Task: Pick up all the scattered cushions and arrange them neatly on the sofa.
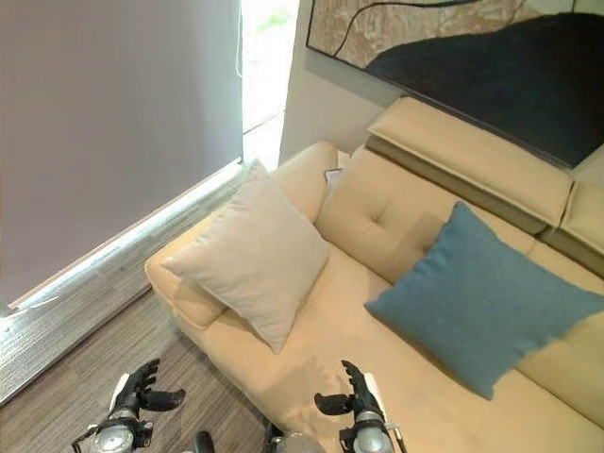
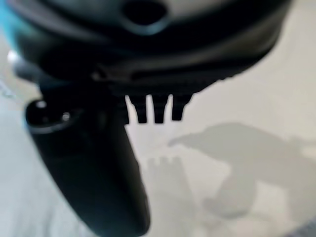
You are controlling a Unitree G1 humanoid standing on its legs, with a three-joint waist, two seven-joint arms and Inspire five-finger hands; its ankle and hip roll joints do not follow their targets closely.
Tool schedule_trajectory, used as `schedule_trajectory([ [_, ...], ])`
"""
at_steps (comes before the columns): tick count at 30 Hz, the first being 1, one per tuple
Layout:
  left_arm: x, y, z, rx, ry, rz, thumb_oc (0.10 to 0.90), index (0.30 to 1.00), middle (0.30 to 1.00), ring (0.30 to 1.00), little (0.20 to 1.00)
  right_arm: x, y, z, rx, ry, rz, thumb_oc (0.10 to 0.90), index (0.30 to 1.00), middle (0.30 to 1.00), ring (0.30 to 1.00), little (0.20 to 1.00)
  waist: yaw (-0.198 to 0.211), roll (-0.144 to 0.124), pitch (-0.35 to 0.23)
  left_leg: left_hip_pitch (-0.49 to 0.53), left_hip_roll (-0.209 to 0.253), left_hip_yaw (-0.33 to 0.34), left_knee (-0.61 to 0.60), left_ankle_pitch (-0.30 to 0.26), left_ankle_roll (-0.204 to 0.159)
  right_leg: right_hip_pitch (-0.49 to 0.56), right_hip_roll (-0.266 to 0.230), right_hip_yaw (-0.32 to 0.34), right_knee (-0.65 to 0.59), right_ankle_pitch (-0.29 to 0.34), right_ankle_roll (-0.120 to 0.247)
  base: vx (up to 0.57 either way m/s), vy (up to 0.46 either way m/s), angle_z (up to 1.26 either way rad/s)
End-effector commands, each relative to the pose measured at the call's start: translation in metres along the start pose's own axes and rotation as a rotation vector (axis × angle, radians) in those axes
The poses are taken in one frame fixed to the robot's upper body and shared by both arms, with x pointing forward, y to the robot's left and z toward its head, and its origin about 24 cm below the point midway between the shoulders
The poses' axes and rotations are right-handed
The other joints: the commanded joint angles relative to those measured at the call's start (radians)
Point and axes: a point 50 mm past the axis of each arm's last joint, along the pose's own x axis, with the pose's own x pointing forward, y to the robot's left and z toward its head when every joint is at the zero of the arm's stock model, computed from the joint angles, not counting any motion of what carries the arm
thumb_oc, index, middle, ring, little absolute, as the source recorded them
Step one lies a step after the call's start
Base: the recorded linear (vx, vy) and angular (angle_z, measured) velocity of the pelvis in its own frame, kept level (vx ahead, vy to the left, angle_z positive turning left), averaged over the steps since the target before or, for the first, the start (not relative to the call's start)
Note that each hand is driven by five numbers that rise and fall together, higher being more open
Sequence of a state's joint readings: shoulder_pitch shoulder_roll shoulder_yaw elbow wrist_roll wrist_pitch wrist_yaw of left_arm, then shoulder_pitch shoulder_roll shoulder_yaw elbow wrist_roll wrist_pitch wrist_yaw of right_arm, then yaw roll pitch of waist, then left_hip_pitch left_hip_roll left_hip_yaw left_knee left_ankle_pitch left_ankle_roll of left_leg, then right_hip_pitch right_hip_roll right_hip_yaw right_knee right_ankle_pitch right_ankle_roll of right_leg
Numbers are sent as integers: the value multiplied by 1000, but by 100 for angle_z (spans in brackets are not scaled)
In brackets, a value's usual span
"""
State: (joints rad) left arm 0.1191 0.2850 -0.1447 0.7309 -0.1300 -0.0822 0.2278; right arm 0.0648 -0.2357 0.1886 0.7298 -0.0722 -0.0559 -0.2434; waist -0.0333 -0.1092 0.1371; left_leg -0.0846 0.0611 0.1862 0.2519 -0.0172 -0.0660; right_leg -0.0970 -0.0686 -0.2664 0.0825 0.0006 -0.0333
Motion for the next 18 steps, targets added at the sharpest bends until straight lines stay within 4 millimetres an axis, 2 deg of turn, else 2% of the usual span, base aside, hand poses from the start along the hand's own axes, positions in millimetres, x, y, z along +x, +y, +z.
schedule_trajectory([
  [1, 4, 0, 38, -100, -173, 4, 800, 900, 900, 900, 900, 11, -21, 34, -9, -146, -73, 800, 900, 900, 900, 900, -7, -32, -2, -46, -66, -72, 36, -130, 8, 45, -13, 13, -109, 31, 139, 122, 211, -99],
  [2, 3, 0, 42, -110, -188, 8, 800, 900, 900, 900, 900, 14, -25, 39, -15, -161, -89, 800, 900, 900, 900, 900, 10, -28, -15, -65, -41, -135, -84, -80, 2, 52, -9, 59, -123, 32, 152, 143, 217, -30],
  [3, 3, 0, 44, -109, -198, 10, 800, 900, 900, 900, 900, 14, -26, 39, -17, -159, -96, 800, 900, 900, 900, 900, 16, -21, -14, -72, -31, -162, -130, -48, -2, 53, -4, 70, -125, 29, 152, 123, 184, -47],
  [4, 3, 0, 44, -109, -198, 10, 800, 900, 900, 900, 900, 14, -26, 39, -17, -158, -96, 800, 900, 900, 900, 900, 17, -22, -13, -66, -32, -162, -138, -44, -2, 55, -4, 70, -125, 28, 152, 78, 146, -59],
  [5, 3, -3, 48, -105, -210, 0, 800, 900, 900, 900, 900, 15, -30, 37, -25, -150, -111, 800, 900, 900, 900, 900, 21, -2, -21, -40, -14, -184, -244, -9, -7, 70, 2, 80, -130, 12, 153, 87, 180, -61],
  [6, 3, -3, 48, -90, -210, -3, 800, 900, 900, 900, 900, 14, -31, 35, -31, -145, -115, 800, 900, 900, 900, 900, 18, 9, -30, -16, -13, -187, -272, 2, -4, 72, 3, 76, -125, 8, 155, 87, 181, -46],
  [11, 1, 1, 40, -91, -184, 10, 800, 900, 900, 900, 900, 14, -28, 35, -29, -136, -119, 800, 900, 900, 900, 900, 13, 22, -49, 60, -40, -164, -332, 17, 15, 70, -22, 94, -81, 4, 165, 54, 194, -20],
  [15, 1, 8, 42, -153, -188, 61, 800, 900, 900, 900, 900, 15, -23, 39, -12, -137, -118, 800, 900, 900, 900, 900, 24, 24, -49, 81, -61, -150, -339, 10, 35, 62, -45, 108, -41, 6, 179, -1, 126, -7],
  [18, 1, 8, 42, -153, -188, 61, 800, 900, 900, 900, 900, 15, -23, 39, -12, -137, -118, 800, 900, 900, 900, 900, 25, 24, -49, 81, -61, -150, -339, 10, 35, 62, -45, 108, -41, 6, 179, -1, 12, -1],
])
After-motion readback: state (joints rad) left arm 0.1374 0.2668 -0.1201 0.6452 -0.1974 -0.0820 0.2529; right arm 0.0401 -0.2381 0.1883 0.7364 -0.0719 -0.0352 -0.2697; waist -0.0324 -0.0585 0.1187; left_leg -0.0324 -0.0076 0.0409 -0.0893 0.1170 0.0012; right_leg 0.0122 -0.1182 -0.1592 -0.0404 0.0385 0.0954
